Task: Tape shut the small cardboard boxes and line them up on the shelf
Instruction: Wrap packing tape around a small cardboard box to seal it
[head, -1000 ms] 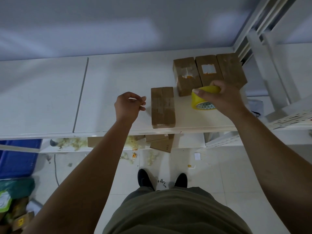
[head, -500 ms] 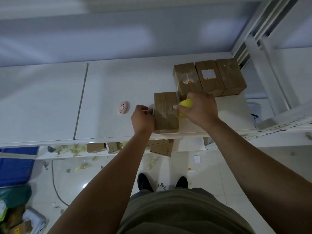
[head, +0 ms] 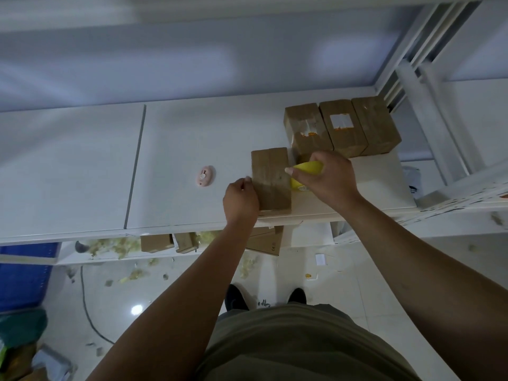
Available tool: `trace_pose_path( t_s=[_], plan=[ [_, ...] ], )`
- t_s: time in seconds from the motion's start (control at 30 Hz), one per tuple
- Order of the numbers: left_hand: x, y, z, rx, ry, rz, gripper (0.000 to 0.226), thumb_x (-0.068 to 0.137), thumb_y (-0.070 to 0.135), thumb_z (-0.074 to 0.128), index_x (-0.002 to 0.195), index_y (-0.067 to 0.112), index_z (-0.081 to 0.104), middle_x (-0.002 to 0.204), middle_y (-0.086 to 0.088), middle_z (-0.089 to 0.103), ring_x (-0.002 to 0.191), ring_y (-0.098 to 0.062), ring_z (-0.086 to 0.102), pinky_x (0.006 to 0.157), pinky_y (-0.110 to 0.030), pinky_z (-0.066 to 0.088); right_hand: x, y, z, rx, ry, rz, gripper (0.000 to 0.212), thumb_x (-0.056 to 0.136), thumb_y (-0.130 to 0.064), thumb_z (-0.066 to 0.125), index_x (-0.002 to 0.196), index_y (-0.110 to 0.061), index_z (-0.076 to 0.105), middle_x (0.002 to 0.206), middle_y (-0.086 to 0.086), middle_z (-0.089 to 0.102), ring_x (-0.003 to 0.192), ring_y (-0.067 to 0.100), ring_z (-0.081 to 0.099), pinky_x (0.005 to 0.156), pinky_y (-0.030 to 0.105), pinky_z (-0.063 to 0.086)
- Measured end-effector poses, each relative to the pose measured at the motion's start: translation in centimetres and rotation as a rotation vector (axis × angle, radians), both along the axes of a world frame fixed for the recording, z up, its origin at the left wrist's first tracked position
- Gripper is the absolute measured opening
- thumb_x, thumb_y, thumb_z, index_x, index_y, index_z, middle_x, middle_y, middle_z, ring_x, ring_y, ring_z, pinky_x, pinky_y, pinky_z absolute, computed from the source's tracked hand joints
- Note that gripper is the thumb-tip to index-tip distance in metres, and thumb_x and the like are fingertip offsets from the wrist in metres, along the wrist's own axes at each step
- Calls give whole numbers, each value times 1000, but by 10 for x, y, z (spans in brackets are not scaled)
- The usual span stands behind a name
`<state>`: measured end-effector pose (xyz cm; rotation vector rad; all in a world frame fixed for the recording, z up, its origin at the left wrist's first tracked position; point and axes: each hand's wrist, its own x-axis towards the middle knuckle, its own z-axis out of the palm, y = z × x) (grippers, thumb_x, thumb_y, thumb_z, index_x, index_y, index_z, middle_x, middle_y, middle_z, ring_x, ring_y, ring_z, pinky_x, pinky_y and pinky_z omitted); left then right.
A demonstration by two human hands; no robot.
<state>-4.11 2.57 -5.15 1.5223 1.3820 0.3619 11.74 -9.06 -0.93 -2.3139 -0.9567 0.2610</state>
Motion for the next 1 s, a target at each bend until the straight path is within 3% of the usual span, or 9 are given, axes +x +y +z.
trace_pose_path(
  t_s=[0.13, 0.23, 0.33, 0.4, 0.47, 0.57, 0.67, 0.87, 1.0],
  plan=[
    [-16, 6, 3, -216, -169, 176, 49, 113, 46, 42, 76, 20, 63, 75, 2, 58, 74, -16, 54, 68, -30, 42, -14, 3, 10, 133, 253, -76, 55, 76, -68, 82, 78, -16, 63, 74, -5, 62, 76, 7, 65, 54, 17, 46],
    [-31, 9, 17, -319, -333, 216, 48, 109, 49, 52, 71, 24, 66, 84, -1, 60, 86, -19, 59, 82, -33, 49, -20, 7, 23, 222, 301, -76, 55, 77, -67, 81, 83, -15, 64, 79, -5, 64, 75, 4, 68, 54, 22, 52],
    [-39, 18, 37, -370, -553, 230, 31, 109, 44, 55, 97, 27, 79, 117, -8, 71, 121, -29, 67, 110, -49, 54, -24, 12, 39, 300, 386, -72, 45, 73, -71, 81, 81, -30, 63, 77, -20, 63, 74, -6, 67, 54, 15, 52],
    [-44, 25, 52, -362, -611, 197, 35, 111, 43, 51, 127, 18, 70, 133, -12, 68, 129, -31, 65, 110, -52, 55, -28, 16, 49, 334, 414, -59, 39, 69, -75, 79, 80, -40, 64, 77, -25, 62, 75, -8, 66, 55, 12, 51],
    [-51, 33, 67, -417, -661, 158, 40, 110, 47, 50, 132, 19, 69, 128, -9, 75, 120, -26, 72, 96, -44, 62, -30, 19, 57, 377, 415, -50, 47, 70, -73, 80, 84, -30, 65, 77, -21, 60, 73, -6, 64, 56, 11, 50],
    [-64, 44, 85, -462, -672, 6, 47, 107, 59, 48, 134, 26, 69, 122, -3, 80, 111, -22, 77, 84, -40, 64, -33, 25, 65, 402, 389, -10, 59, 74, -69, 81, 84, -14, 63, 76, -10, 55, 68, -2, 59, 56, 14, 47],
    [-73, 52, 95, -397, -614, -94, 54, 103, 65, 52, 133, 23, 68, 119, -4, 81, 109, -23, 78, 81, -37, 64, -37, 30, 71, 364, 369, 11, 58, 75, -72, 79, 82, -18, 60, 74, -12, 54, 68, -1, 58, 56, 15, 46],
    [-93, 64, 80, -342, -627, 45, 43, 99, 53, 69, 114, 14, 78, 109, -10, 83, 101, -27, 81, 76, -37, 66, -43, 35, 76, 410, 508, 85, 59, 80, -62, 67, 90, -4, 59, 77, -8, 49, 70, -5, 52, 66, 15, 43],
    [-129, 94, 63, -347, -572, 219, 37, 102, 47, 68, 105, 11, 76, 102, -10, 84, 94, -27, 82, 74, -40, 67, -26, 46, 71, 76, 141, 77, 49, 90, -58, 62, 94, -9, 66, 93, 5, 64, 87, 12, 62, 75, 31, 42]
  ],
)
